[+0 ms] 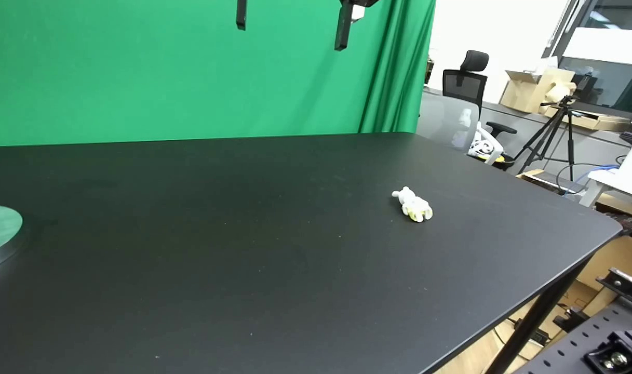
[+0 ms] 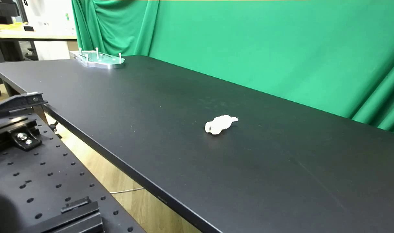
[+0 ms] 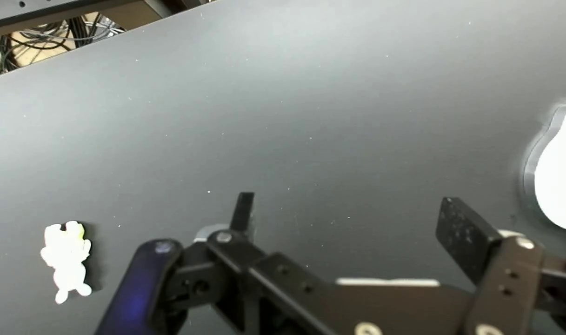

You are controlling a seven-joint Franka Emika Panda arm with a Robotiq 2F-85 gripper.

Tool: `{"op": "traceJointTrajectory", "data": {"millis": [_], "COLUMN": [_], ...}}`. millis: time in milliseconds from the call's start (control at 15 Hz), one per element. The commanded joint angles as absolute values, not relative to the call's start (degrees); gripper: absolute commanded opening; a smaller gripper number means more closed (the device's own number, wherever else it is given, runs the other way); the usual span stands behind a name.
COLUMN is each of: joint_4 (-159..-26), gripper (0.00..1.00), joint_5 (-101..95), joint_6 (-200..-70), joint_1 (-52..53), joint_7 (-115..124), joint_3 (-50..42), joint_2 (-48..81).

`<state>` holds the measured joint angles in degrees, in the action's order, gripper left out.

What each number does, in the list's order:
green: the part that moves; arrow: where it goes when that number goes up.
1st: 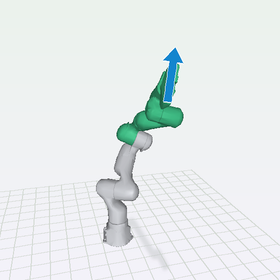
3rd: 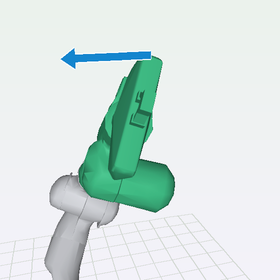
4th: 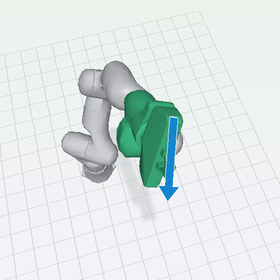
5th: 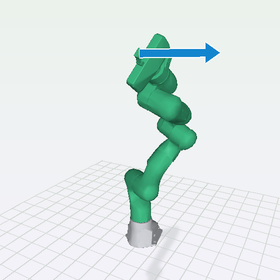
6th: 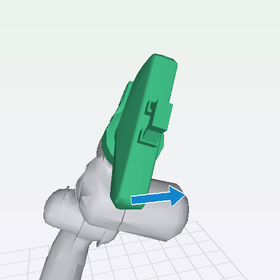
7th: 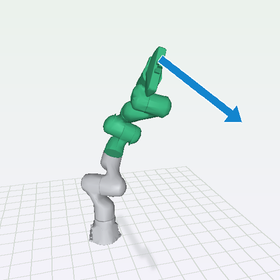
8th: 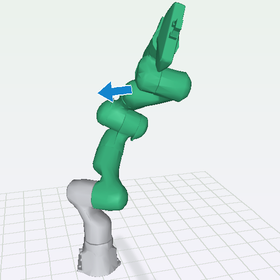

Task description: Move the white object to the left

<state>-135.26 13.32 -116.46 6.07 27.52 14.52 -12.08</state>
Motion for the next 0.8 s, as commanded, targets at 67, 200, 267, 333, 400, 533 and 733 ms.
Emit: {"op": "traceJointTrajectory", "data": {"millis": [67,200,267,333,400,533,733], "joint_4": [-139.3,-143.0,-145.3,-147.3,-149.5,-154.1,-161.0], "gripper": [1.0,1.0,1.0,1.0,1.0,1.0,1.0], "joint_5": [9.9,7.0,5.9,4.5,3.2,0.5,-1.8], "joint_6": [-120.8,-124.4,-126.5,-128.5,-130.5,-135.2,-142.9], "joint_1": [6.2,5.5,5.0,4.5,3.9,2.3,-0.9], "joint_7": [29.1,30.2,30.6,31.2,31.8,34.2,37.8], "joint_3": [13.7,13.3,13.0,12.7,12.5,11.9,10.3], "joint_2": [-13.2,-14.0,-14.5,-14.9,-15.2,-16.0,-17.8]}}
